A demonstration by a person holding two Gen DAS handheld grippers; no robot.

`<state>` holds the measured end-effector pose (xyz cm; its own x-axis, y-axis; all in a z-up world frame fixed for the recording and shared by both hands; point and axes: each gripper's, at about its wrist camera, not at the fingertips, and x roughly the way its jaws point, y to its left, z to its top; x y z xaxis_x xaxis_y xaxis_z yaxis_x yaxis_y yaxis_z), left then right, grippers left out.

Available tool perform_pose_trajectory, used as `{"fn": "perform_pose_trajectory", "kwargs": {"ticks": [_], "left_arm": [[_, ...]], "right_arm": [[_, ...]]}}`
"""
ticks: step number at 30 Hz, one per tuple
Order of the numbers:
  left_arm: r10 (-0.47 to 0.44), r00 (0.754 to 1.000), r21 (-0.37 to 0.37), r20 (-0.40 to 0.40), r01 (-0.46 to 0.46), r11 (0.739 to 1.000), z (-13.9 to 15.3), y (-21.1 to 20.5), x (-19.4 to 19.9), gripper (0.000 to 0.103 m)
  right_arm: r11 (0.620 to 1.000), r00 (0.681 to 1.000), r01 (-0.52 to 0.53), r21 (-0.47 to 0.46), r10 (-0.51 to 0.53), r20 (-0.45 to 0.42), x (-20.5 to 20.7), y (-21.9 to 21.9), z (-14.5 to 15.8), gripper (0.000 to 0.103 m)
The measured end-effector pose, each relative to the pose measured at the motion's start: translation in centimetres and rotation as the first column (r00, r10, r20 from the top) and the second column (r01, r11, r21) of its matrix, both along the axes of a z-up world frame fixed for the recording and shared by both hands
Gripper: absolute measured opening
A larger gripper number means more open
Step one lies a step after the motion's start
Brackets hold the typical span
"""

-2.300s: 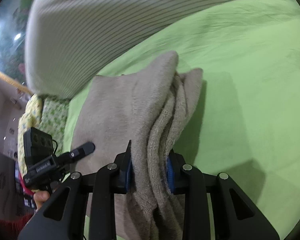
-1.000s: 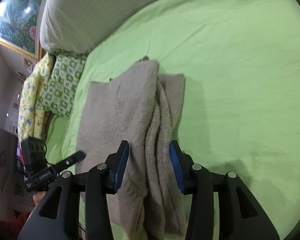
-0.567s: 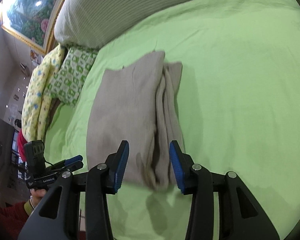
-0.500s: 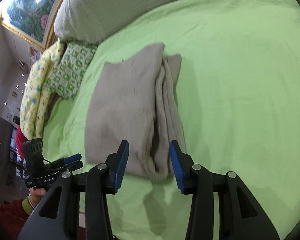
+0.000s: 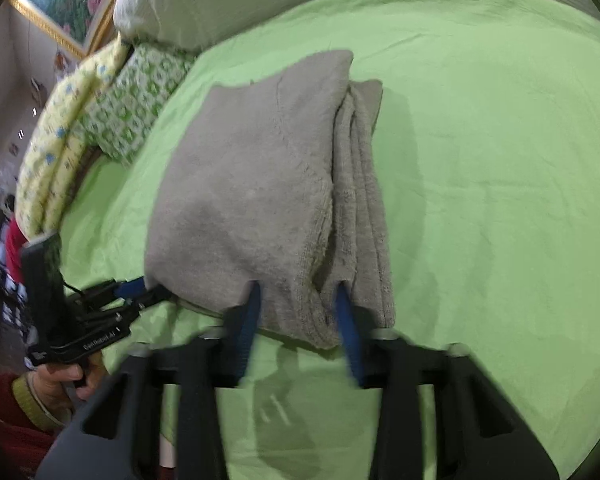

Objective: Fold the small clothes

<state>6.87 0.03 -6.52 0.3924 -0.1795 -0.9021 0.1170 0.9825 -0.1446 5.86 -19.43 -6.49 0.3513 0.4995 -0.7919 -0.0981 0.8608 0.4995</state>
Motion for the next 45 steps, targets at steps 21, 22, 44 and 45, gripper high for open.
{"fn": "perform_pose_trajectory", "kwargs": {"ticks": [21, 22, 44, 45], "left_arm": [[0.006, 0.999, -0.086, -0.037, -0.009, 0.996, -1.1, 0.5, 0.2, 0.021], [0.006, 0.999, -0.086, -0.037, -0.009, 0.996, -1.2, 0.4, 0.0, 0.021], [0.094, 0.994, -0.148, 0.059, -0.084, 0.985, 5.1, 1.2, -0.7, 0.055], [0.114, 0.990, -0.141, 0.080, -0.102, 0.985, 5.6, 1.1, -0.4, 0.057]], "right_arm": [[0.993, 0.998, -0.063, -0.096, 0.061, -0.029, -0.7, -1.3, -2.1, 0.006], [0.993, 0.998, -0.064, -0.102, 0.061, -0.029, -0.7, -1.4, -2.0, 0.006], [0.993, 0.988, 0.118, 0.032, -0.121, 0.101, -0.3, -4.4, 3.7, 0.038], [0.992, 0.985, 0.123, 0.040, -0.127, 0.120, -0.2, -4.2, 4.2, 0.038]]}}
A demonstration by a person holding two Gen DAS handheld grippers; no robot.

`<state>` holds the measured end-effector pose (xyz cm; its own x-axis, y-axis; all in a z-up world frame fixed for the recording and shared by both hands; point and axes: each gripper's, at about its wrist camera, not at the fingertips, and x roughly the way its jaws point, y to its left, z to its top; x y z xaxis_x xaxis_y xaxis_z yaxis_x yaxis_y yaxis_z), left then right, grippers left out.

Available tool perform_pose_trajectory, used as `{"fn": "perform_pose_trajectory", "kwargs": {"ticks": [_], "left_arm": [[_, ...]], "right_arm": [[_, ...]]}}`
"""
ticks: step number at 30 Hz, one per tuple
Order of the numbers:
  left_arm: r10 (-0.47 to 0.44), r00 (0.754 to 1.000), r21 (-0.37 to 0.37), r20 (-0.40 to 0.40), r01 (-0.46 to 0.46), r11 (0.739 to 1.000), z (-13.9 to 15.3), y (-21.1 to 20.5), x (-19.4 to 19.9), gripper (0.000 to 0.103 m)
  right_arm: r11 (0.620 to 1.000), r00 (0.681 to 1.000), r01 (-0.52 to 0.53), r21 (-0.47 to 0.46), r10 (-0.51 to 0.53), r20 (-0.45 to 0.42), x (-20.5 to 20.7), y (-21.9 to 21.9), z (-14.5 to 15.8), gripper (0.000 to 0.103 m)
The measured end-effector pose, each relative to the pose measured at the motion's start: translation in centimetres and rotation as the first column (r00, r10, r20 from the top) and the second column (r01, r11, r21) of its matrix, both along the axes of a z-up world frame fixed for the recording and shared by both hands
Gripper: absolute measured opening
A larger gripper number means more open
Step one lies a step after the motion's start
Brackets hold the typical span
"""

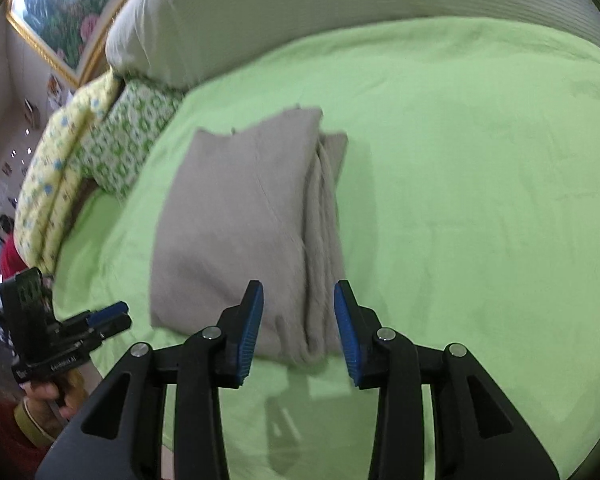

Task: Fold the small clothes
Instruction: 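Open both grippers and pull them back from the folded sweater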

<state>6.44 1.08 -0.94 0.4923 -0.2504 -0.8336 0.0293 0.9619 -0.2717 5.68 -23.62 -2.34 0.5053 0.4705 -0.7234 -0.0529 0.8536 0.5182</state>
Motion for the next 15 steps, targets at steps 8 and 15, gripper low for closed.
{"fn": "perform_pose_trajectory", "kwargs": {"ticks": [8, 15], "left_arm": [[0.013, 0.998, 0.008, 0.063, -0.014, 1.000, 1.9, -1.4, -0.2, 0.071], [0.043, 0.995, 0.030, 0.090, -0.046, 0.998, 2.6, -1.9, -2.7, 0.079]], "right_arm": [[0.999, 0.997, -0.043, -0.007, 0.043, 0.067, -0.6, 3.2, 1.6, 0.047], [0.998, 0.994, -0.047, -0.049, 0.052, 0.101, -2.9, 4.7, 1.4, 0.057]]}}
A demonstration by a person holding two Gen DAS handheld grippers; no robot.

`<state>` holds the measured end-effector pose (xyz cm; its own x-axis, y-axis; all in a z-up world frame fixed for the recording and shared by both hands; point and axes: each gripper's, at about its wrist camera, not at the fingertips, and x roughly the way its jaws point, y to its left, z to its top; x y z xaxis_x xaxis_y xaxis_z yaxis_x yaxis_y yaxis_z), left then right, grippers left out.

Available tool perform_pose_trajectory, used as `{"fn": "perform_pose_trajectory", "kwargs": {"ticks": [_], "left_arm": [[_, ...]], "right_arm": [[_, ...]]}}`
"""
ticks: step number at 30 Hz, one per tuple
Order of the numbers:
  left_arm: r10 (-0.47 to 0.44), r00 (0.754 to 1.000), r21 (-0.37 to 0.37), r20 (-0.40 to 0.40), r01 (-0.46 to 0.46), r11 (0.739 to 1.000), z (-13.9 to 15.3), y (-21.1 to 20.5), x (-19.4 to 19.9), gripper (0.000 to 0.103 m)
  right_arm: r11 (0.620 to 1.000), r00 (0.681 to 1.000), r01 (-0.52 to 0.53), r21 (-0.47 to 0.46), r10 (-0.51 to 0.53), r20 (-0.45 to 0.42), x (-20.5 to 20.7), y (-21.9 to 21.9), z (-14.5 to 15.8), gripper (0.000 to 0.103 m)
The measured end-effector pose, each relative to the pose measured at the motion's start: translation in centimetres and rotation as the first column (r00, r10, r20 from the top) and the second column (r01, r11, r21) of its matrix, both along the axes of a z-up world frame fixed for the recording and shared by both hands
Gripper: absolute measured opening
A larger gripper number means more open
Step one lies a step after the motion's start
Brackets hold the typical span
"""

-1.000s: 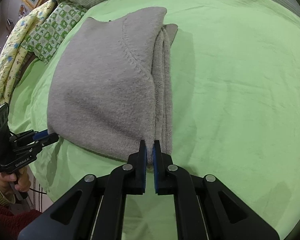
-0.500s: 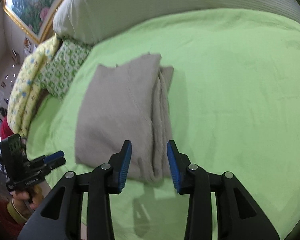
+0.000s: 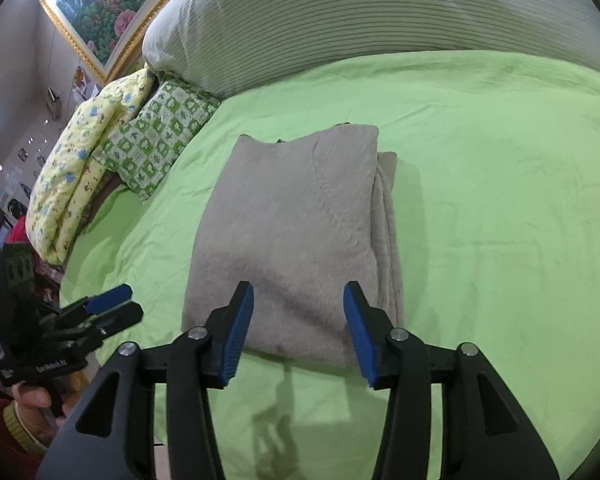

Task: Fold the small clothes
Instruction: 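Open both grippers and pull them back from the folded sweater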

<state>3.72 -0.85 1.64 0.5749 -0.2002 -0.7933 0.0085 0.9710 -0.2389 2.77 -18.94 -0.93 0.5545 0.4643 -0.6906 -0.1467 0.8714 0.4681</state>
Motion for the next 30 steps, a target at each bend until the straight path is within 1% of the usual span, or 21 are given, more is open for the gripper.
{"fn": "perform_pose_trajectory", "kwargs": {"ticks": [1, 3, 6, 8, 10, 11, 13, 15, 18, 22, 25, 27, 30], "left_arm": [[0.005, 1.000, 0.012, 0.003, -0.005, 1.000, -0.1, 0.0, -0.5, 0.079], [0.005, 1.000, 0.038, 0.008, -0.006, 0.999, -0.4, -0.2, -1.4, 0.081], [0.008, 1.000, 0.080, -0.014, -0.007, 0.997, -1.1, -0.3, -2.3, 0.081], [0.020, 1.000, 0.106, -0.014, -0.019, 0.994, -1.5, -0.4, -2.8, 0.081], [0.056, 0.998, 0.141, -0.004, -0.054, 0.989, -1.7, -0.4, -3.4, 0.081], [0.067, 0.998, 0.147, 0.005, -0.067, 0.987, -1.6, -0.5, -3.7, 0.081], [0.083, 0.996, 0.154, 0.042, -0.088, 0.984, -1.5, -0.7, -4.4, 0.082], [0.084, 0.993, 0.181, 0.080, -0.098, 0.979, -1.3, -1.0, -5.1, 0.083], [0.076, 0.991, 0.201, 0.112, -0.097, 0.975, -1.1, -1.5, -5.8, 0.084], [0.086, 0.990, 0.190, 0.108, -0.105, 0.976, -1.5, -1.5, -6.1, 0.085], [0.100, 0.991, 0.197, 0.085, -0.115, 0.974, -2.2, -1.5, -6.1, 0.086], [0.106, 0.991, 0.197, 0.076, -0.119, 0.973, -2.6, -1.4, -6.1, 0.086], [0.110, 0.990, 0.209, 0.091, -0.127, 0.969, -2.5, -1.6, -6.4, 0.087]], "right_arm": [[1.000, 1.000, 0.002, -0.011, -0.002, 0.011, -0.5, 0.1, 0.0, 0.060], [1.000, 0.999, 0.013, -0.021, -0.012, 0.031, -1.5, 0.1, -0.1, 0.071], [0.999, 0.999, 0.022, -0.030, -0.021, 0.039, -2.8, 0.2, -0.6, 0.076], [0.999, 0.999, 0.028, -0.041, -0.026, 0.034, -3.4, 0.3, -1.1, 0.077], [0.998, 0.999, 0.030, -0.054, -0.028, 0.031, -4.0, 0.4, -1.5, 0.077], [0.997, 0.999, 0.033, -0.063, -0.031, 0.033, -4.3, 0.5, -1.6, 0.077], [0.996, 0.999, 0.035, -0.080, -0.032, 0.042, -5.0, 0.7, -1.7, 0.078], [0.995, 0.998, 0.035, -0.097, -0.029, 0.056, -5.6, 1.0, -1.8, 0.081], [0.990, 0.996, 0.022, -0.138, -0.011, 0.085, -6.5, 1.9, -1.9, 0.083], [0.982, 0.991, 0.013, -0.187, 0.012, 0.132, -7.5, 2.9, -1.8, 0.084], [0.978, 0.987, 0.012, -0.207, 0.021, 0.159, -8.1, 3.4, -1.7, 0.085], [0.978, 0.986, 0.004, -0.209, 0.031, 0.163, -8.2, 3.7, -1.7, 0.086], [0.975, 0.984, 0.003, -0.221, 0.037, 0.177, -8.4, 3.8, -1.8, 0.087]]}}
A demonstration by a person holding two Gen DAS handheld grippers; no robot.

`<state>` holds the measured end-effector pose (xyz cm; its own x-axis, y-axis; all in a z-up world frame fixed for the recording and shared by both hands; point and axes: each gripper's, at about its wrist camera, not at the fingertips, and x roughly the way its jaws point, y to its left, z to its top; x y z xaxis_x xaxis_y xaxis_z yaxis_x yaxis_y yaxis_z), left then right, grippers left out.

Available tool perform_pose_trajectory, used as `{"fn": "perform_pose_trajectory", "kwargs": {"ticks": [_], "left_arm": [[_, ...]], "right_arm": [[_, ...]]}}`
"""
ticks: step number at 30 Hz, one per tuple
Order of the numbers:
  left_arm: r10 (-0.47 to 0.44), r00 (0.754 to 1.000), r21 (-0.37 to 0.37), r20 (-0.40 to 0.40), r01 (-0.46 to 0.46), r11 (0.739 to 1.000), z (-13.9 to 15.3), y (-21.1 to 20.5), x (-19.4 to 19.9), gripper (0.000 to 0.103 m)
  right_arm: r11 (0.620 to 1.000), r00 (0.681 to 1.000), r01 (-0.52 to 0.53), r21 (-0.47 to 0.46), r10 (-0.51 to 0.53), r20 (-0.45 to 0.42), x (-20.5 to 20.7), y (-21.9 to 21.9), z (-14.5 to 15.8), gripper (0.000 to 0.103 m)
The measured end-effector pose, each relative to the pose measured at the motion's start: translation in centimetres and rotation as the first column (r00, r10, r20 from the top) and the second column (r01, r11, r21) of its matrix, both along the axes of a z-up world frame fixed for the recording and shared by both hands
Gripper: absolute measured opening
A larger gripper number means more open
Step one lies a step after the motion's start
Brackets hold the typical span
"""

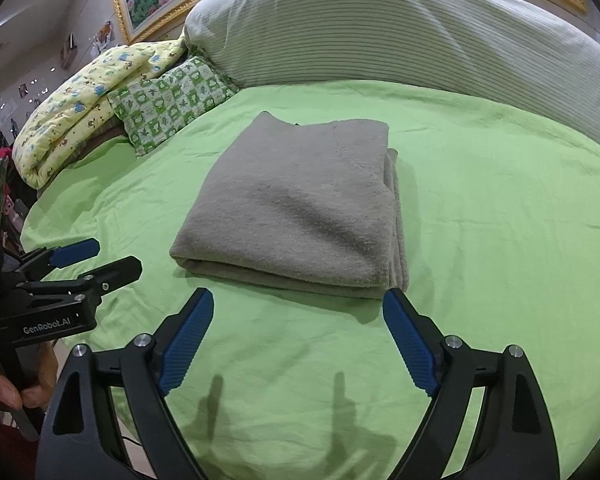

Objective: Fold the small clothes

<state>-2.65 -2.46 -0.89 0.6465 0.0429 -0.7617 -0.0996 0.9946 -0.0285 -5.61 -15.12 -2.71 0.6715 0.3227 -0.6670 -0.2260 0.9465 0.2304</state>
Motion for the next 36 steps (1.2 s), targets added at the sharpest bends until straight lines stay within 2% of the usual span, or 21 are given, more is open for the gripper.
{"fn": "perform_pose_trajectory", "kwargs": {"ticks": [4, 8, 18, 36], "left_arm": [[0.000, 1.000, 0.045, 0.007, 0.000, 0.999, -0.3, -0.3, 0.1, 0.090], [0.010, 1.000, 0.058, -0.009, -0.010, 0.998, -0.9, -0.4, 0.5, 0.091], [0.034, 0.999, 0.055, -0.026, -0.032, 0.998, -1.9, 0.3, 1.8, 0.092], [0.031, 0.998, 0.063, -0.046, -0.029, 0.998, -2.6, -0.3, 3.8, 0.092]], "right_arm": [[1.000, 1.000, 0.002, -0.016, -0.002, 0.017, -0.1, -0.1, -0.3, 0.088], [0.999, 1.000, 0.009, -0.034, -0.009, 0.016, 0.2, 0.0, -0.7, 0.091], [1.000, 0.999, 0.020, -0.014, -0.021, -0.026, 1.6, -0.2, -1.8, 0.092], [1.000, 0.999, -0.007, -0.012, 0.006, -0.049, 3.1, 0.3, -2.7, 0.095]]}}
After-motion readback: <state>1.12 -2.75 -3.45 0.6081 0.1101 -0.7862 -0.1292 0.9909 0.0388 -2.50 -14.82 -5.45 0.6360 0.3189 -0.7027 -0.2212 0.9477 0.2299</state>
